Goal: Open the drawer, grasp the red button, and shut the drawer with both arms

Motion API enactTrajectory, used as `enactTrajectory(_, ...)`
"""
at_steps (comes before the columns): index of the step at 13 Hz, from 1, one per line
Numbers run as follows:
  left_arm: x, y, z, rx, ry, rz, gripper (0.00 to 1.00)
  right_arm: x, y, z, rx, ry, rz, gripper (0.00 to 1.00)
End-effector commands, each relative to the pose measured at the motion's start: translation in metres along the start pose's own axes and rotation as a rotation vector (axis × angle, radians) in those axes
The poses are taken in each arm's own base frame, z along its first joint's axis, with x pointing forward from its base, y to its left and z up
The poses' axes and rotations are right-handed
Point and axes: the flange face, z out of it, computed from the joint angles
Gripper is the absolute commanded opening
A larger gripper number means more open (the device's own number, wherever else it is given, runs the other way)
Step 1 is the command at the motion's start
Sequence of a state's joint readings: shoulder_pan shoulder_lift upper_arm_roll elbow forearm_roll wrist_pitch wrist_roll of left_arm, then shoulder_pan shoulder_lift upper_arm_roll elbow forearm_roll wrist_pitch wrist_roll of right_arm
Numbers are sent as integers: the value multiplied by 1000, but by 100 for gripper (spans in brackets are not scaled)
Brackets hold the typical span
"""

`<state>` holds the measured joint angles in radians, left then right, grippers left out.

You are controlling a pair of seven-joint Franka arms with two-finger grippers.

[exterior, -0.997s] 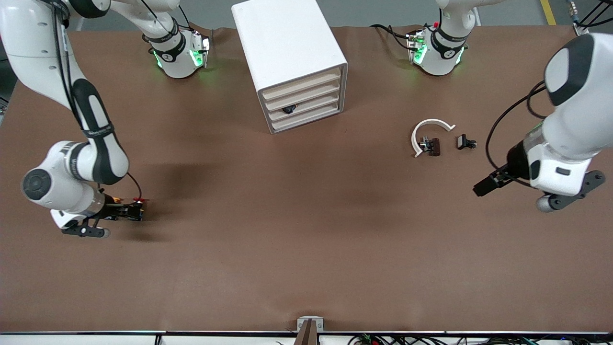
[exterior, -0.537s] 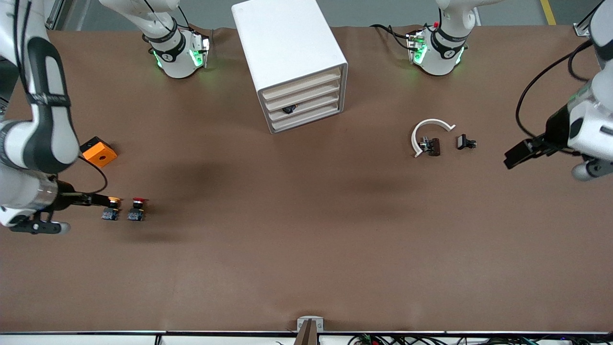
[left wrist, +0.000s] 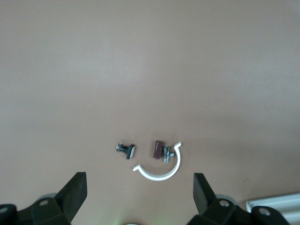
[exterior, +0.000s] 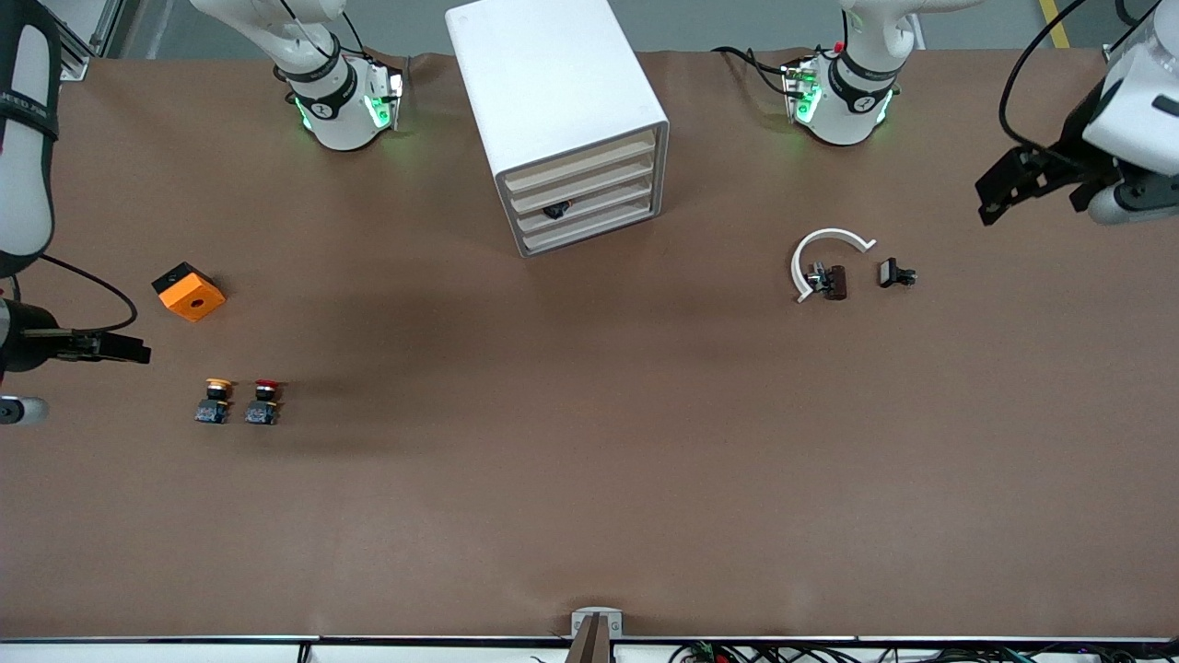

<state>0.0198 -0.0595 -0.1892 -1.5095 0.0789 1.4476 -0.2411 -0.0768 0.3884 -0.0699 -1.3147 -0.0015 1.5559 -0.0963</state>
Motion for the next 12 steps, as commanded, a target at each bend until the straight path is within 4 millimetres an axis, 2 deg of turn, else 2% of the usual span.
enactTrajectory(1,-43,0,-3,20,-1,57,100,-3,-6,-27,-15,22,-11,100)
enactTrajectory(3,-55,-5,-4,16,-1,51,100,-4,-12,-39,-18,48,-20,100)
enactTrajectory(4,-56,-7,1,-9,-14,46,100,-6,-14,-56,-25,80,-22,100)
enactTrajectory(6,-51,-18,4,-41,-22,24,100,-9,-10,-68,-24,104,-18,100)
enactTrajectory(8,-50,-18,5,-41,-24,28,100,-23,-13,-89,-23,126,-29,100)
enactTrajectory(10,-48,-20,8,-41,-30,29,100,-35,-16,-92,-1,73,-21,100)
enactTrajectory(12,-48,-23,14,-39,-41,21,100,-67,-11,-116,70,61,-14,100)
